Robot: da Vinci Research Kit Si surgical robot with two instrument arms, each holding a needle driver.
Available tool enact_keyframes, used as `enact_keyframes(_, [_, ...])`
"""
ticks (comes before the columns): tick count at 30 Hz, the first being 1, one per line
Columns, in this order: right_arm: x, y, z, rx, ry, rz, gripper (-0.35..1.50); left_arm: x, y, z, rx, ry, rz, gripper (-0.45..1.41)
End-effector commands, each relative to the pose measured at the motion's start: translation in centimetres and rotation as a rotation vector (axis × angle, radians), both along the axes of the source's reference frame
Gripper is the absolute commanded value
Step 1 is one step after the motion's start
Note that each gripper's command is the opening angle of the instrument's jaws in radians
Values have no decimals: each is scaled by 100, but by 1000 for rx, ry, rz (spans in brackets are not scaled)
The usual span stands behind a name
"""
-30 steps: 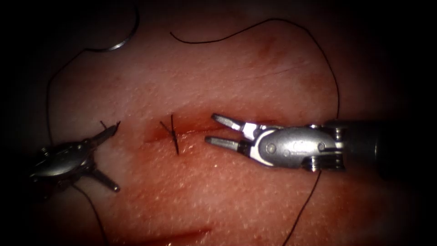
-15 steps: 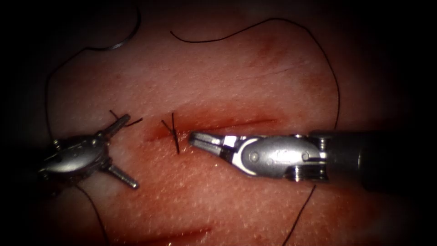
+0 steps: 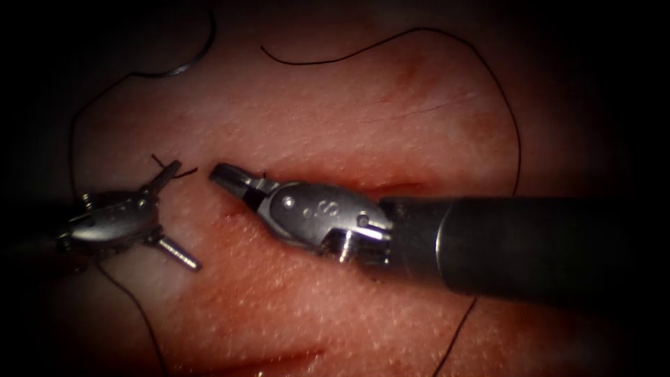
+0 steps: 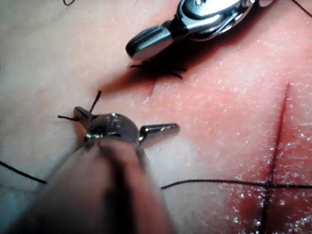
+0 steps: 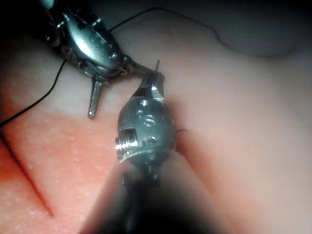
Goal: Wound Closure
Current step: Release suture off-cut from left grasper
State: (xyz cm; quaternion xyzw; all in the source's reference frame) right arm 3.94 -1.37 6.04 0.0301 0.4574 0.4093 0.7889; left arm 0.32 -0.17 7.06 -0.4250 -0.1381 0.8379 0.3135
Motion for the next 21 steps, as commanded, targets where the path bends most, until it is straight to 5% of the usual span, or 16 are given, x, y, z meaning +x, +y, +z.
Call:
enact_keyframes(1, [12, 10, 9, 8, -15, -9, -35, -6, 3, 7, 0, 0, -3, 140])
enact_keyframes(11, [34, 4, 39, 27, -45, 7, -35, -13, -2, 6, -3, 10, -15, 140])
enact_keyframes(21, [42, 1, 37, 31, -45, 0, -35, -14, -5, 2, 0, 7, -14, 140])
